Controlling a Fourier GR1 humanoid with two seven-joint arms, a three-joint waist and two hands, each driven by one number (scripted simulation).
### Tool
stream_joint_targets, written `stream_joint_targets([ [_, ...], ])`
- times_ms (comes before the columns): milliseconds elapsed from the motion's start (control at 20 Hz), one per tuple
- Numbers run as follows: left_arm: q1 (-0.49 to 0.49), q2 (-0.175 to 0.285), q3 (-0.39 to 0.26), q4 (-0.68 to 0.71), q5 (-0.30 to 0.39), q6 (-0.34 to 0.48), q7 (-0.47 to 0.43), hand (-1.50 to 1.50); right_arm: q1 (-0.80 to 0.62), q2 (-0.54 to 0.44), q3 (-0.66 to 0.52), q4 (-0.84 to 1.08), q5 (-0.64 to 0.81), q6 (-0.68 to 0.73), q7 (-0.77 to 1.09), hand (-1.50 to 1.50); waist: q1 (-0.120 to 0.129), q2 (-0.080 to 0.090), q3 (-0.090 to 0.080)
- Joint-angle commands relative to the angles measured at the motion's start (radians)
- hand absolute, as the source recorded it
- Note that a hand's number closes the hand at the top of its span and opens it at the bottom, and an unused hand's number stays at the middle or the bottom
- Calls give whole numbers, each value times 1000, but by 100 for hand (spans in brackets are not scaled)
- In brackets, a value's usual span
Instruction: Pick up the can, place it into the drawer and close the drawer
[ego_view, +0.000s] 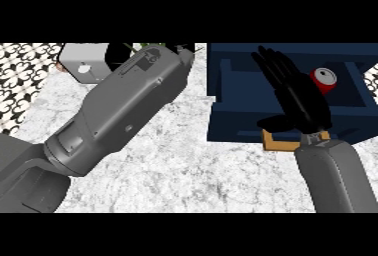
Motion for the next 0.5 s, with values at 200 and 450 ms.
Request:
stream_joint_targets([
  [200,87,80,-2,-158,-37,24,68,-150,-140,64,0,431,142,-253,-15,-150,16,1,1],
  [450,128,162,-16,-264,-81,55,141,-150,-210,24,-53,612,163,-360,-58,-150,3,-1,1],
])
